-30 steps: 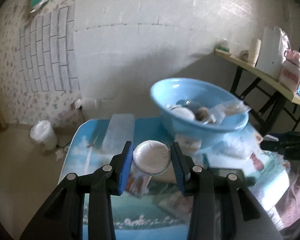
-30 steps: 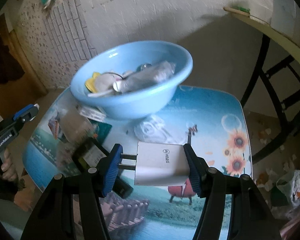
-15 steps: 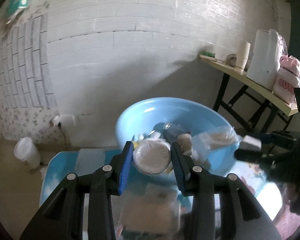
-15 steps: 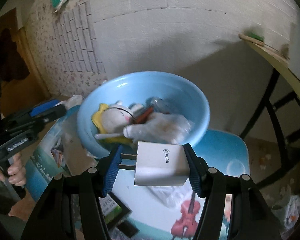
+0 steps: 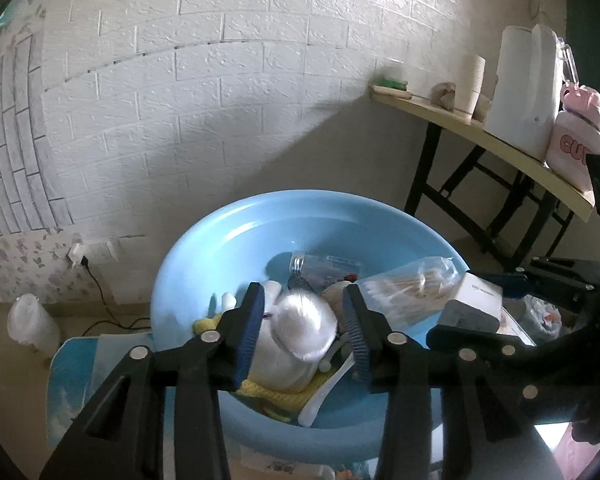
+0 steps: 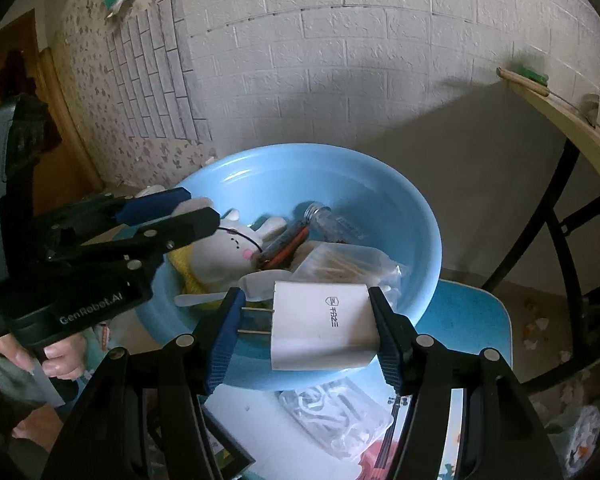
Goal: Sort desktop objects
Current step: 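Carry the container into the basin with the left tool while the right tool carries the plug, then open both tools over the basin and withdraw them toward the table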
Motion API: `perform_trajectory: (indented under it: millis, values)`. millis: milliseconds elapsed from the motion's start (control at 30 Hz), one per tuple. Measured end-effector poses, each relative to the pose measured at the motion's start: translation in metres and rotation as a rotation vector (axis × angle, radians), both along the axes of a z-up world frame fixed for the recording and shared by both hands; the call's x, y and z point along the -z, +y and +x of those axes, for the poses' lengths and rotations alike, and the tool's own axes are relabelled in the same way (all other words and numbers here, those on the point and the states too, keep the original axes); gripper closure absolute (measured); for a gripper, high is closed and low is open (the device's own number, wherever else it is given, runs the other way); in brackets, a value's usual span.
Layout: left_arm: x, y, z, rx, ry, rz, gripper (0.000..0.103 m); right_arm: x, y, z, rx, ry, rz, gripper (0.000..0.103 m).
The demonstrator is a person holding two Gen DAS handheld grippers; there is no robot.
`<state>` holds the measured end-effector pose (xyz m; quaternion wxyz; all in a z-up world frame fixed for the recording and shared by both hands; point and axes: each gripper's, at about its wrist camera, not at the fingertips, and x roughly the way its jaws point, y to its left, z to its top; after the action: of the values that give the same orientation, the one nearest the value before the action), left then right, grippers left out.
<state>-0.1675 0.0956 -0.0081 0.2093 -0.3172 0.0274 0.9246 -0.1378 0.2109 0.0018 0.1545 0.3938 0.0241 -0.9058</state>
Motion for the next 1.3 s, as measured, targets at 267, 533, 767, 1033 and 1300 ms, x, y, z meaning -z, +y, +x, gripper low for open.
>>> perform_trajectory:
  millis: [267,533,767,1033,1300]
  values:
    - [0.000,-0.011,0.001,-0.046,-0.005,-0.004,0.040,0.011,-0.005,-0.011,-0.016,-0.031,-0.011,0.047]
    - [0.001,-0.040,0.018,-0.108,-0.012,-0.012,0.022,0.015,-0.014,-0.002,-0.038,-0.028,-0.004,0.038]
    - [0.004,-0.060,0.039,-0.144,-0.022,-0.008,0.017,0.004,-0.011,0.021,-0.037,0.009,-0.019,0.027]
    - [0.011,-0.074,0.064,-0.175,-0.047,-0.002,0.015,0.016,0.017,0.047,0.060,-0.073,-0.046,0.023]
    - [0.026,-0.090,0.086,-0.217,-0.109,-0.006,0.008,0.037,0.045,0.070,0.144,-0.144,-0.042,0.023]
